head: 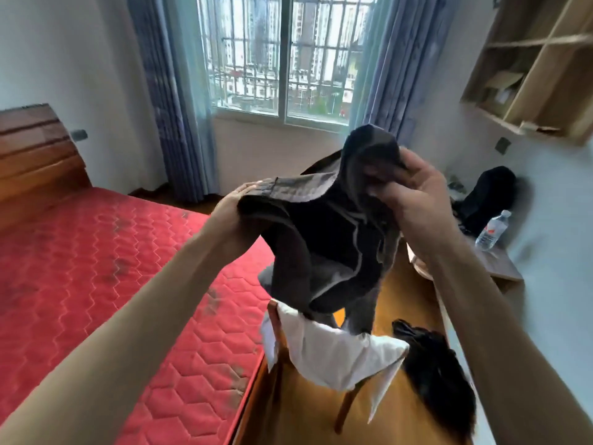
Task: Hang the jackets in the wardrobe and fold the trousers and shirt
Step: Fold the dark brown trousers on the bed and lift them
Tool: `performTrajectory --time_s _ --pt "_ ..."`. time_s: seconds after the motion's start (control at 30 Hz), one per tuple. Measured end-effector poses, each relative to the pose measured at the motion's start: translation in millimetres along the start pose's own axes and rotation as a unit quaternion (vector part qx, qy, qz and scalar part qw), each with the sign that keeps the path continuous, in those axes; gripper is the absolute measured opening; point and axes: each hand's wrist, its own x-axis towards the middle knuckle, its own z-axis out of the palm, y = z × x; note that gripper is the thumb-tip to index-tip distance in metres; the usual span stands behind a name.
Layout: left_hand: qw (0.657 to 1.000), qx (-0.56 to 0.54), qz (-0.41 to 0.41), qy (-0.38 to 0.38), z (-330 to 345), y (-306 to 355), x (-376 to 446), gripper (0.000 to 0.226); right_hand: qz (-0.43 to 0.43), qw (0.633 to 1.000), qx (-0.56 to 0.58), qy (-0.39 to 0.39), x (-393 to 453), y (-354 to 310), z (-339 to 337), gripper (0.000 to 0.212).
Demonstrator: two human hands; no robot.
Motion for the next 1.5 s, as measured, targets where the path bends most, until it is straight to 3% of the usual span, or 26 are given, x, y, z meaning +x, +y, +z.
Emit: performTrajectory --time_s 0.23,0.37,0.5,0.53,0.6,0.67,0.73,0.83,0.9,1.0,1.1,1.27,1.4,1.5 --pt "0.997 -0.046 -0.002 0.055 -30 41 -27 0.053 -0.133 0.987 -0.094 -0.004 58 -66 95 0.023" --pt "0.988 0.140 0.066 -0.006 -46 32 -65 0.065 -0.154 0.983 -0.103 0.002 81 -78 154 0.010" --pt "0.912 0.381 0.105 0.106 -62 7 -86 0.099 -0.147 0.984 -0.104 0.003 97 -90 205 0.029" --pt "0.892 0.415 0.113 0.141 -70 1 -89 0.097 -0.143 0.984 -0.103 -0.001 98 -94 216 0.029" --pt "0.856 0.455 0.126 0.212 -97 -8 -92 0.067 -0.140 0.985 -0.100 -0.009 101 -99 234 0.024" --pt "0.833 0.470 0.133 0.260 -129 -10 -97 0.035 -0.141 0.985 -0.099 -0.009 103 -106 249 0.027" --pt "0.816 0.485 0.121 0.289 -159 -2 -102 0.023 -0.143 0.985 -0.098 -0.012 104 -113 263 0.037" --pt "0.798 0.482 0.110 0.344 -207 23 -114 0.019 -0.148 0.984 -0.095 -0.031 105 -123 280 0.048" --pt "0.785 0.476 0.113 0.380 -239 50 -129 0.015 -0.152 0.980 -0.112 -0.058 108 -129 288 0.034" --pt "0.811 0.472 0.077 0.335 -277 102 -155 0.010 -0.126 0.980 -0.104 -0.112 114 -144 298 0.018" --pt "0.801 0.526 0.063 0.279 -303 157 -171 0.017 -0.121 0.971 -0.096 -0.182 124 -166 309 0.023" --pt "0.799 0.511 0.097 0.302 -333 246 -186 0.011 -0.108 0.963 -0.081 -0.234 156 -195 334 0.034" --pt "0.771 0.544 0.092 0.317 -349 301 -193 0.012 -0.154 0.957 -0.107 -0.223 187 -200 359 0.024" --pt "0.719 0.597 0.084 0.346 -356 337 -193 0.015 -0.163 0.965 -0.085 -0.186 213 -200 387 0.021"
